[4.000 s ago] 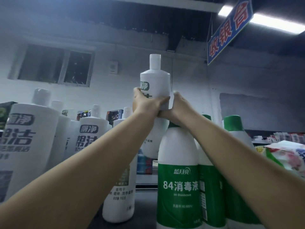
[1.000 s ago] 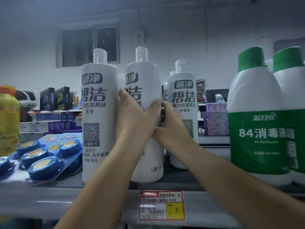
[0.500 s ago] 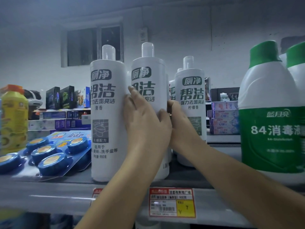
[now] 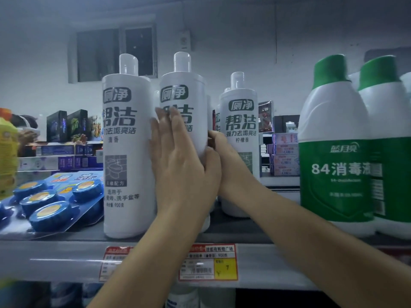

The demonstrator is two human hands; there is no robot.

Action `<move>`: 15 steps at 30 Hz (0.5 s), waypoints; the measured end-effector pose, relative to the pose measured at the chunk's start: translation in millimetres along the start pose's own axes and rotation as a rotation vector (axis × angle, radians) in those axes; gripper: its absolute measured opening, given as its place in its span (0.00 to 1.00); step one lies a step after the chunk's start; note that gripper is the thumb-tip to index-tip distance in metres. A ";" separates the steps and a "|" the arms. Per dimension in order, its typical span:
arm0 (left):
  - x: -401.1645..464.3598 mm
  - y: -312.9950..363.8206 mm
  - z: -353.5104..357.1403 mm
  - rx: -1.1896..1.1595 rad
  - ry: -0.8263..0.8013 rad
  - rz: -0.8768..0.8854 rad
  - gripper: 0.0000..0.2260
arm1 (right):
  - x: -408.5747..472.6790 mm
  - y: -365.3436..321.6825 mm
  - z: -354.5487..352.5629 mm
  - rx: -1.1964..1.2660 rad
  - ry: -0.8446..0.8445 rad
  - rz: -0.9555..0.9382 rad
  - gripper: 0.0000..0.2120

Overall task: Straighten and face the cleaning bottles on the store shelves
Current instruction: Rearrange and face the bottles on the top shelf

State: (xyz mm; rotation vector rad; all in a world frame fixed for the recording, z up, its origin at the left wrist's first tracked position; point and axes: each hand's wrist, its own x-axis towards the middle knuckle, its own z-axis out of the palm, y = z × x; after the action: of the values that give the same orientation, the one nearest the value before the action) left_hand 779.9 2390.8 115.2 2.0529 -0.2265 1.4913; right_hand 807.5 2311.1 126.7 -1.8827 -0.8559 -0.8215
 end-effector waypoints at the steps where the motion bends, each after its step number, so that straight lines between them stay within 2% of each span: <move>1: -2.1 5.0 2.3 -0.027 0.025 0.032 0.33 | -3.9 2.1 -5.9 -0.042 0.008 -0.005 0.19; 3: -8.3 20.0 7.7 -0.040 0.002 0.103 0.32 | -14.6 5.8 -20.8 -0.150 0.114 -0.062 0.20; 6: -21.1 45.6 23.0 -0.082 0.030 0.219 0.28 | -34.9 14.2 -53.3 -0.426 0.376 -0.243 0.19; 8: -26.9 63.3 35.1 -0.161 -0.008 0.221 0.26 | -51.0 25.1 -76.8 -0.591 0.453 -0.331 0.19; 12: -32.5 93.7 61.8 -0.387 -0.317 0.036 0.28 | -83.0 48.8 -116.3 -0.702 0.484 -0.301 0.18; 15: -28.5 105.8 77.6 -0.638 -0.517 -0.174 0.22 | -100.9 59.7 -133.9 -0.708 0.454 -0.233 0.22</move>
State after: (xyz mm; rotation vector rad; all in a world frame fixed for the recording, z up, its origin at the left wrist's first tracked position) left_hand 784.2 2256.6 111.1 1.8143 -0.6186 0.6355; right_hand 775.1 2145.3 70.9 -2.0573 -0.5302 -1.7955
